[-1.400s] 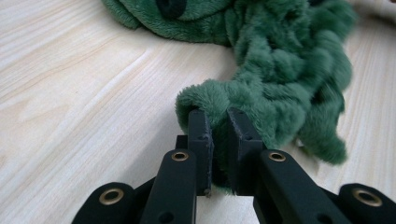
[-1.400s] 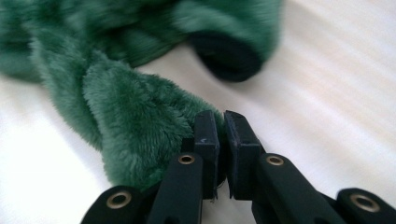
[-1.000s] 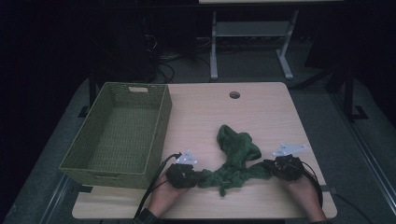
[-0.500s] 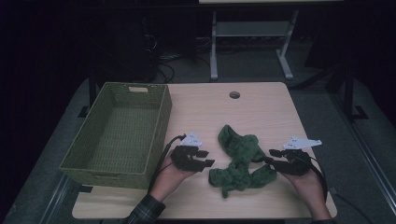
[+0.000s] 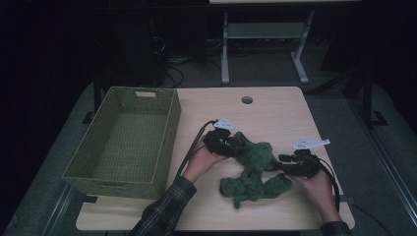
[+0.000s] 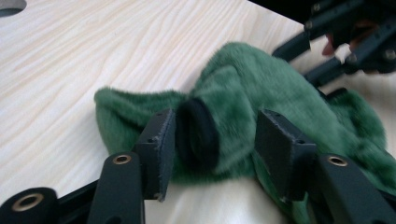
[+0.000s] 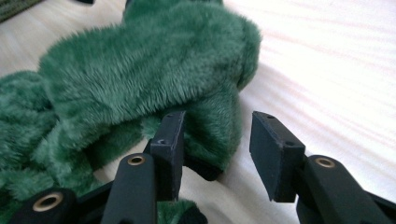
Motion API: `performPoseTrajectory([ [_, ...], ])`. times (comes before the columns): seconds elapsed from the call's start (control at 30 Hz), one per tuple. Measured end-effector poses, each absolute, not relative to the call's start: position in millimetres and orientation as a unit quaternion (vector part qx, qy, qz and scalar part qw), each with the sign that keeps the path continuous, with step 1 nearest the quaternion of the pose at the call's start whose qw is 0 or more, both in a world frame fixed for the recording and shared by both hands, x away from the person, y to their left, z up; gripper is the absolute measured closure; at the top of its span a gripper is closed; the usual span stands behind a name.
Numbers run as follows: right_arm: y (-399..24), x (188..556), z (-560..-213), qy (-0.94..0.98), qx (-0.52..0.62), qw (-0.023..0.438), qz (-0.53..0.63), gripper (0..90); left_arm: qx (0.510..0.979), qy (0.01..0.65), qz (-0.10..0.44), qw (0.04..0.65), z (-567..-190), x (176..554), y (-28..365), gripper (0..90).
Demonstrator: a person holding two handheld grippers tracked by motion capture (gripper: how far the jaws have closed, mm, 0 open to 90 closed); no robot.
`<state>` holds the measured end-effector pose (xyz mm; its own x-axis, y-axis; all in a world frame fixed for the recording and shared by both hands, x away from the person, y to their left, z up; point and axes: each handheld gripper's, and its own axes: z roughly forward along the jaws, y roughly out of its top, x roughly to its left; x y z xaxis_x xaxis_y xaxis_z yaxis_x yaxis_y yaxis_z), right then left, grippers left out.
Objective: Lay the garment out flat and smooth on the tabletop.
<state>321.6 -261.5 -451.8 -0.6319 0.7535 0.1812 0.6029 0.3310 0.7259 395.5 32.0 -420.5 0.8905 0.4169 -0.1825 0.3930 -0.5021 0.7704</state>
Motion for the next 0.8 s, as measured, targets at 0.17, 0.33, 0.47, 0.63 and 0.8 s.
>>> performPoseTrajectory([
  [0.17,-260.8,323.3,-459.5,0.812,0.429,0.075,0.389,56.1,0.869,0.227,-0.001,0.440,-428.6,404.9,17.5,45.3],
  [0.33,-257.4,325.3,-464.7,0.819,0.424,0.062,0.382,64.2,0.878,0.208,-0.016,0.431,-436.0,406.5,7.8,59.8],
  [0.47,-254.1,325.5,-466.4,0.827,0.414,0.064,0.375,78.1,0.885,0.195,-0.015,0.422,-438.2,405.3,5.4,79.8],
  [0.63,-255.4,322.4,-459.7,0.827,0.401,0.096,0.381,86.4,0.878,0.198,-0.002,0.435,-425.5,403.7,15.1,84.7],
  [0.8,-256.5,322.9,-437.7,0.814,0.390,0.129,0.411,87.3,0.862,0.212,0.023,0.460,-404.0,400.4,33.9,85.4],
])
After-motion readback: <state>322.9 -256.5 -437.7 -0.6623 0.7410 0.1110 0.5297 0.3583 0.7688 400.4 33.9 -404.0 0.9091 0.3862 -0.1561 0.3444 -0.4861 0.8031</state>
